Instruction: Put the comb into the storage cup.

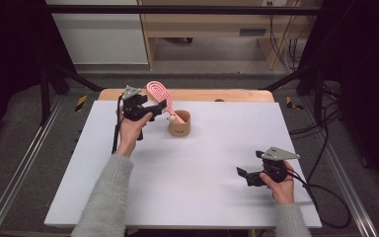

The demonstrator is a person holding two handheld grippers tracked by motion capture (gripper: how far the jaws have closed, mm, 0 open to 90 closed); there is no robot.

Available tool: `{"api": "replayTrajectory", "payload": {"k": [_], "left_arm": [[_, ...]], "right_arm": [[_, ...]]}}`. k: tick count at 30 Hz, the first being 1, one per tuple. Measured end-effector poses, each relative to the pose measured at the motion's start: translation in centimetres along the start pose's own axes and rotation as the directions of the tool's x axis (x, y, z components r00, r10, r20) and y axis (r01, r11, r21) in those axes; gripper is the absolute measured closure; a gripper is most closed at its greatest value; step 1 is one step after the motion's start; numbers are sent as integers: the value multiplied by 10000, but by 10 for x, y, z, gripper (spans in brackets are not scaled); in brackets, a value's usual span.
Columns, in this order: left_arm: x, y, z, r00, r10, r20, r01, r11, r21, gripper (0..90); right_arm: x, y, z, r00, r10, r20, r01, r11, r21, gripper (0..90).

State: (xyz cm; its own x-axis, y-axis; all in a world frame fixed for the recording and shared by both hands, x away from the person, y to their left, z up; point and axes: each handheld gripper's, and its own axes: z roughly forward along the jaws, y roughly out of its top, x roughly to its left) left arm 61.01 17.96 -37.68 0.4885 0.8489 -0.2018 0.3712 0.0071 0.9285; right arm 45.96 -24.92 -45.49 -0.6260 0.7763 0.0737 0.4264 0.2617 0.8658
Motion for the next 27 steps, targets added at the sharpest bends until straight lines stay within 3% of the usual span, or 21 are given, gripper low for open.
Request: {"api": "replayTrajectory", "payload": {"k": [11,20,27], "left_arm": [[-4,0,-23,9984,549,145,-552,9982,227,22],[-8,-2,-44,9959,682,592,-694,9974,194,0],[-11,-6,-63,9895,909,1121,-933,9955,162,0]], "right_arm": [[0,0,-1,10000,41,-20,-41,10000,-53,3],[0,1,-1,10000,52,-12,-52,9999,-132,3],[0,1,-1,10000,9,-15,-10,9998,-186,3]]}}
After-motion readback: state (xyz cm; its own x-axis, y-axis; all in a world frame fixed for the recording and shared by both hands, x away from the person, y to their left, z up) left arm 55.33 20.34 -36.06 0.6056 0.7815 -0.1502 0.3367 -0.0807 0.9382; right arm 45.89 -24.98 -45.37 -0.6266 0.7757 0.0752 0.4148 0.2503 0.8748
